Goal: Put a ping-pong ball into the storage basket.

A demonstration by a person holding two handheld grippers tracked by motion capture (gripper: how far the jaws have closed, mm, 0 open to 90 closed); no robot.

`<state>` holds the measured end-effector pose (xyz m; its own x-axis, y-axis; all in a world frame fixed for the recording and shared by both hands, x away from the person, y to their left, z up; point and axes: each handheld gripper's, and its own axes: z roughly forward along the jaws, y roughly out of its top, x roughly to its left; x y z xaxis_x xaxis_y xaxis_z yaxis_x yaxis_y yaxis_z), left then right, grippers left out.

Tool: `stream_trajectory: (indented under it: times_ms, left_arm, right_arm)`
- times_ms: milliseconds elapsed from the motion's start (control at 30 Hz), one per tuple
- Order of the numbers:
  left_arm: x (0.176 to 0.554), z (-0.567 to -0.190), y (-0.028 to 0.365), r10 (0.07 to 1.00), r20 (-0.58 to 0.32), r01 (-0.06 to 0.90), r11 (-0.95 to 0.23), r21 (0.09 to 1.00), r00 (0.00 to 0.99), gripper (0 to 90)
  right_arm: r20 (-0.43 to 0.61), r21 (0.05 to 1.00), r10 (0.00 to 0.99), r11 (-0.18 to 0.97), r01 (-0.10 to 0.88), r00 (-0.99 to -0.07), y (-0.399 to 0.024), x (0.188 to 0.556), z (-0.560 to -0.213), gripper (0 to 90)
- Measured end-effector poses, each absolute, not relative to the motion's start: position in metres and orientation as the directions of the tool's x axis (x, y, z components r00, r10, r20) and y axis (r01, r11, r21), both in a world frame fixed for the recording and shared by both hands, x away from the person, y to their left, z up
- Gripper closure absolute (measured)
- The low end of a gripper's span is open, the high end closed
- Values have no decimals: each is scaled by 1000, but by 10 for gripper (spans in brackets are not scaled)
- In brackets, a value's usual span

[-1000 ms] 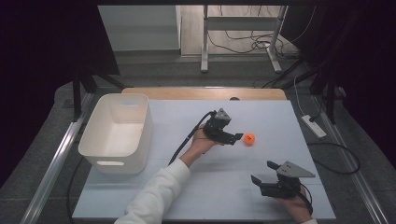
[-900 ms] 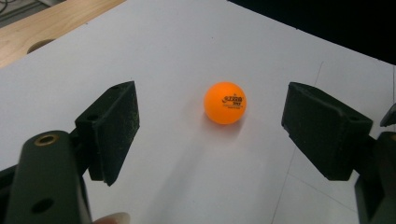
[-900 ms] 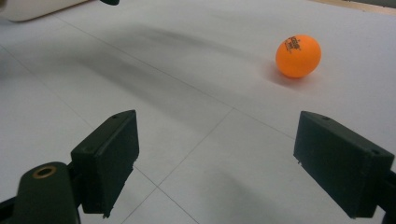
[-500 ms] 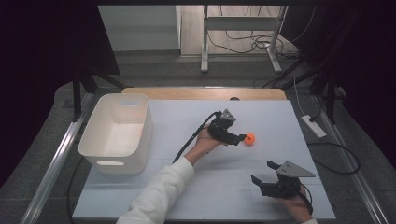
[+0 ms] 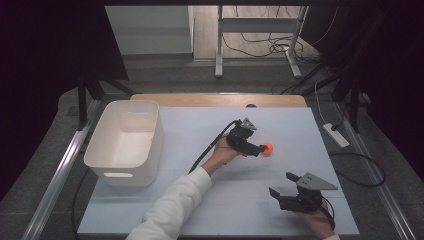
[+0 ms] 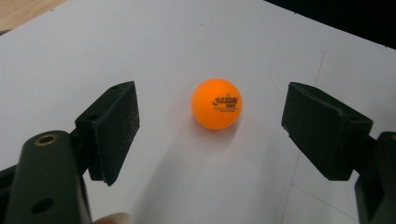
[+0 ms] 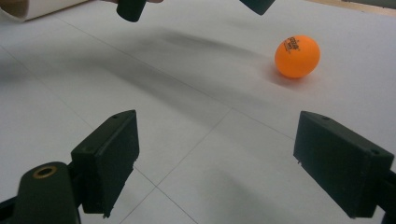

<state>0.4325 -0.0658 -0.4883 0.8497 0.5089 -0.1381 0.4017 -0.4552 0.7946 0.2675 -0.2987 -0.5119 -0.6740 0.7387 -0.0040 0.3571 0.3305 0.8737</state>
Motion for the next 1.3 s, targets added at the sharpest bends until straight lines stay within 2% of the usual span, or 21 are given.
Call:
stream_trajectory:
  times_ms: [1000, 1300]
  left_arm:
    - [444, -512, -87, 498, -163, 431, -488, 759, 852, 204]
    - [448, -517, -95, 496, -163, 432, -493, 755, 853, 229]
  right_arm:
    - [-9, 873, 741, 333, 356, -671, -300, 266, -512, 144]
    - [-6, 874, 738, 332, 355, -675, -301, 266, -512, 144]
